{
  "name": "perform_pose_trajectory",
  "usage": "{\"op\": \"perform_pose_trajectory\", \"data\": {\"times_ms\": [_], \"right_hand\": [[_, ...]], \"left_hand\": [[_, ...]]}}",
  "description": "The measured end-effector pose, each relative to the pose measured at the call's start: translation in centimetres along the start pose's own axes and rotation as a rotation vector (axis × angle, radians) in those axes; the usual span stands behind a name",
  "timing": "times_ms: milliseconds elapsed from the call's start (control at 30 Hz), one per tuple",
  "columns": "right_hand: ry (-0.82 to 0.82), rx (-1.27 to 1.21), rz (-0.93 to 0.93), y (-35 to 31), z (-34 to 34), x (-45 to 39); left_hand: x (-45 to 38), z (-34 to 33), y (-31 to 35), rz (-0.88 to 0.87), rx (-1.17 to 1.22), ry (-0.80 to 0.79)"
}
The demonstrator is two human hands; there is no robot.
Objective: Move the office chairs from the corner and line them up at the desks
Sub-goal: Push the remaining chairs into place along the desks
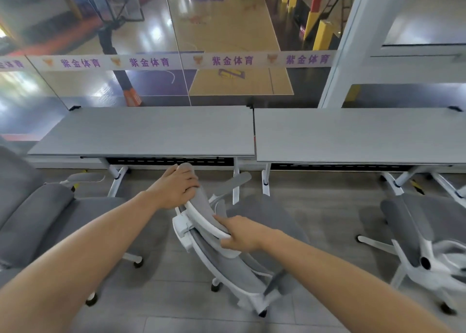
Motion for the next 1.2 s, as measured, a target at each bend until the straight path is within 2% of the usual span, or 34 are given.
{"op": "perform_pose_trajectory", "data": {"times_ms": [167, 300, 433, 533, 667, 800, 1200], "right_hand": [[0.012, 0.044, -0.009, 4.5, 0.3, 4.9], [0.084, 0.097, -0.092, 8.9, 1.4, 8.5], [0.062, 0.112, -0.175, 11.5, 3.2, 11.0], [0.142, 0.122, -0.251, 12.3, 4.1, 12.1], [0.301, 0.210, -0.346, 11.5, 3.5, 12.0], [0.460, 0.362, -0.341, 11.5, 2.7, 12.1], [0.472, 0.375, -0.356, 10.7, 2.1, 11.1]], "left_hand": [[0.6, -1.9, 4.2, 0.073, 0.097, 0.073], [0.8, -2.1, 9.0, 0.133, 0.112, 0.130], [0.2, -0.6, 14.4, 0.122, 0.055, 0.058], [-0.2, 0.2, 16.4, 0.158, 0.096, -0.024], [-0.5, 0.3, 18.2, 0.222, 0.155, -0.070], [-0.7, -0.2, 19.5, 0.240, 0.195, -0.036], [0.1, -0.4, 18.4, 0.269, 0.198, 0.001]]}}
Point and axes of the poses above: each hand's wrist, its own x-axis away from the middle knuckle, its own z-axis out of the back of the hand, y = z × x, the point moved 3 cm from there along -x, towards the middle knuckle, and after that the axes turned 9 degrees about -y, right-handed, at the moved point
